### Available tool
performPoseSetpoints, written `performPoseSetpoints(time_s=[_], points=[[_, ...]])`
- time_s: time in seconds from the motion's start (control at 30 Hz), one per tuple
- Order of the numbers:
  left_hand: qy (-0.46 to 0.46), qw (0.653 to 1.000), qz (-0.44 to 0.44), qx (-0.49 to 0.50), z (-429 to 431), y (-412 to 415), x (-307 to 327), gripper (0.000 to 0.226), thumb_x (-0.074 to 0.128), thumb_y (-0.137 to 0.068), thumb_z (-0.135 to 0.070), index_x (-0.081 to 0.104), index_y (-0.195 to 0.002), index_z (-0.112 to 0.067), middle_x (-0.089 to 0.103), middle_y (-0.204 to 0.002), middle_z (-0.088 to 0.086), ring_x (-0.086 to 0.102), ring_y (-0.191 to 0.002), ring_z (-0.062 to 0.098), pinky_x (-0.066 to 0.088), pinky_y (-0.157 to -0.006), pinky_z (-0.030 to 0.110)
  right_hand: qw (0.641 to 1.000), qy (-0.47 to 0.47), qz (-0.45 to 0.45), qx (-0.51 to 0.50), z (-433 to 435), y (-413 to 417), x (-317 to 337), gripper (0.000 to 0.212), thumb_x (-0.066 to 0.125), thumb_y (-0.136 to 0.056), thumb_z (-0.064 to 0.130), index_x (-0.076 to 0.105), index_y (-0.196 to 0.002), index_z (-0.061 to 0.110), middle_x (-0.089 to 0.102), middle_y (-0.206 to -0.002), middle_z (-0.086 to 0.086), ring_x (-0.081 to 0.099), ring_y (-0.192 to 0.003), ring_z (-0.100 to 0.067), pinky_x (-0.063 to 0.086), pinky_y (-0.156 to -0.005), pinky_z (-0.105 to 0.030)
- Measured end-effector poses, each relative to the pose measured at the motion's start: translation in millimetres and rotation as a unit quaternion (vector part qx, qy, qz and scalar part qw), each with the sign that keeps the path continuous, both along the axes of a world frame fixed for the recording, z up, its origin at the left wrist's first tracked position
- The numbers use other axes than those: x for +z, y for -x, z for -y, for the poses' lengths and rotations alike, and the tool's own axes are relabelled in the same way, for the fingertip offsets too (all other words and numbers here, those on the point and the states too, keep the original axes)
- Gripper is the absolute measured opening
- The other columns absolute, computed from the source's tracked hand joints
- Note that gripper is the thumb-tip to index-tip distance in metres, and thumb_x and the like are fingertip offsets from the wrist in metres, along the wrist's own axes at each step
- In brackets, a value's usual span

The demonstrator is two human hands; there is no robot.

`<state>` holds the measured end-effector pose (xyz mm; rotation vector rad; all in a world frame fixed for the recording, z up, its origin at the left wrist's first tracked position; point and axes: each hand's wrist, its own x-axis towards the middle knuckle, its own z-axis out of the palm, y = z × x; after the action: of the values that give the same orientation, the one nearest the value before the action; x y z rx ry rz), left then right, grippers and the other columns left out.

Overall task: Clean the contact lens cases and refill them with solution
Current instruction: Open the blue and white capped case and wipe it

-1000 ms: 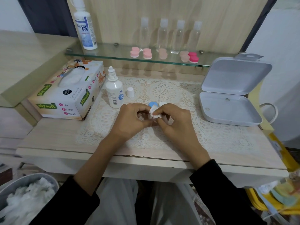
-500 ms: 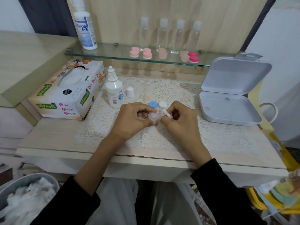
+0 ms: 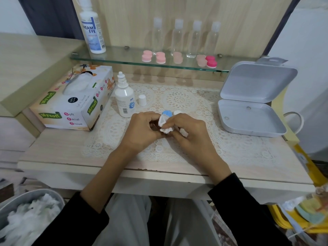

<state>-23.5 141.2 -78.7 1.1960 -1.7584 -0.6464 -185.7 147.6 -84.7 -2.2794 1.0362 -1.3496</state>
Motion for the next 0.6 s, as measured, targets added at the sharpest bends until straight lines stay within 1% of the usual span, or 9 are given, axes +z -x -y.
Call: performPoseSetpoints(time_s=[0.1, 0.17, 0.27, 0.4, 0.53, 0.6], points=[[-0.003, 1.0, 0.011, 0.009, 0.6, -0.1, -0.5, 0.023, 0.086, -0.064, -0.013, 0.074, -0.084, -0.013, 0.062, -0.068, -0.011, 0.053, -0.064, 0.002, 0.042, -0.063, 0.013, 0.999, -0.001, 0.003, -0.035, 1.9, -1.1, -0.5, 0.026, 0.064, -0.077, -0.011, 0.073, -0.091, 0.01, 0.067, -0.084, 0.005, 0.057, -0.078, 0.001, 0.042, -0.073, -0.011], [-0.007, 1.0, 0.008, 0.016, 0.1, 0.2, -0.6, 0.028, 0.086, -0.063, -0.013, 0.074, -0.088, -0.011, 0.062, -0.07, -0.011, 0.054, -0.064, 0.001, 0.041, -0.064, 0.011, 0.998, -0.009, 0.011, -0.067, 2.7, -2.0, -0.8, 0.028, 0.064, -0.074, -0.01, 0.073, -0.09, 0.011, 0.067, -0.078, 0.001, 0.056, -0.072, -0.002, 0.04, -0.067, -0.01], [-0.009, 1.0, 0.003, 0.017, -0.3, 1.2, -1.3, 0.036, 0.087, -0.061, -0.013, 0.075, -0.095, -0.009, 0.064, -0.075, -0.011, 0.056, -0.066, 0.001, 0.04, -0.065, 0.008, 0.993, -0.047, 0.05, -0.098, 2.1, -2.9, 0.1, 0.022, 0.065, -0.074, -0.007, 0.073, -0.085, 0.01, 0.065, -0.075, 0.007, 0.056, -0.069, 0.0, 0.039, -0.064, -0.009], [-0.008, 1.0, 0.001, 0.013, -0.1, 1.6, -1.0, 0.035, 0.087, -0.063, -0.014, 0.075, -0.096, -0.011, 0.067, -0.077, -0.01, 0.057, -0.067, 0.003, 0.041, -0.065, 0.01, 0.99, -0.074, 0.06, -0.107, 0.9, -3.1, 1.7, 0.017, 0.065, -0.076, -0.003, 0.072, -0.082, 0.012, 0.065, -0.072, 0.006, 0.056, -0.066, -0.006, 0.042, -0.061, -0.017], [-0.013, 1.0, 0.0, 0.014, -1.6, 2.0, 0.0, 0.035, 0.087, -0.062, -0.012, 0.075, -0.095, -0.015, 0.067, -0.078, -0.009, 0.058, -0.068, 0.005, 0.044, -0.067, 0.011, 0.984, -0.108, 0.067, -0.129, 1.5, -0.7, 1.6, 0.011, 0.065, -0.076, 0.002, 0.067, -0.075, 0.013, 0.061, -0.066, 0.001, 0.054, -0.064, -0.012, 0.044, -0.058, -0.028], [-0.017, 1.0, 0.0, 0.015, -2.0, 2.0, 0.5, 0.036, 0.087, -0.062, -0.011, 0.075, -0.095, -0.016, 0.067, -0.078, -0.009, 0.057, -0.068, 0.004, 0.044, -0.067, 0.012, 0.98, -0.123, 0.074, -0.136, 2.5, 0.4, 1.4, 0.013, 0.064, -0.075, 0.001, 0.064, -0.071, 0.014, 0.059, -0.064, 0.003, 0.051, -0.061, -0.008, 0.041, -0.057, -0.025]])
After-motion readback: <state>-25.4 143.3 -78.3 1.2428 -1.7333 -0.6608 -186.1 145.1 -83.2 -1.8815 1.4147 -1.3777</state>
